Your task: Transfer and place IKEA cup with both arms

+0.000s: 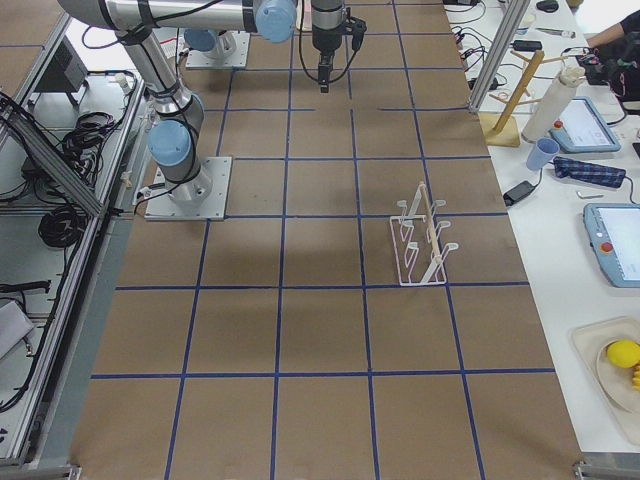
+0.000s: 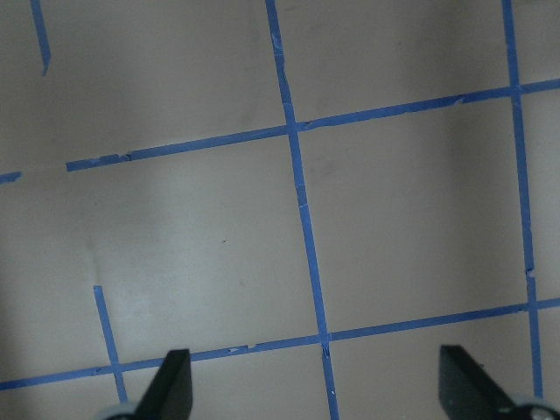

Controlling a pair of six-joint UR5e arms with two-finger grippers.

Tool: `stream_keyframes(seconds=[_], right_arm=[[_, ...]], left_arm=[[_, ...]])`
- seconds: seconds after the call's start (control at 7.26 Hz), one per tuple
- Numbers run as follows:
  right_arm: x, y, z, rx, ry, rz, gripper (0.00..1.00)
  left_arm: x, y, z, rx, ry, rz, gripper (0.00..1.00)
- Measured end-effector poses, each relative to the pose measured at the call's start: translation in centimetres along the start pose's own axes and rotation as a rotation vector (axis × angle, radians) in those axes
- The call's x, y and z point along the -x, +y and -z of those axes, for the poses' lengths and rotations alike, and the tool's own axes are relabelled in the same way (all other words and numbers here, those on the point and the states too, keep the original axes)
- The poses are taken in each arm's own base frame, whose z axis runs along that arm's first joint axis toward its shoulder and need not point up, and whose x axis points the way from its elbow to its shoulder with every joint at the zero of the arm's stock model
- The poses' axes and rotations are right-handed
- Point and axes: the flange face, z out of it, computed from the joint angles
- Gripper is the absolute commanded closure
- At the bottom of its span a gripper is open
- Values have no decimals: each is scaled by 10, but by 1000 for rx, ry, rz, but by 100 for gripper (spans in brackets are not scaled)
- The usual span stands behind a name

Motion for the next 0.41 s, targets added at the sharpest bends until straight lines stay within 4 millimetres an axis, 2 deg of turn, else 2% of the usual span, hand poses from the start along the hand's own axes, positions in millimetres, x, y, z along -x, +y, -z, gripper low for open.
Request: stream_keyframes(seconds=[0.41], right_arm=[[0,0,0,2,2,0,0]], left_arm=[[0,5,0,7,-7,-3,0]])
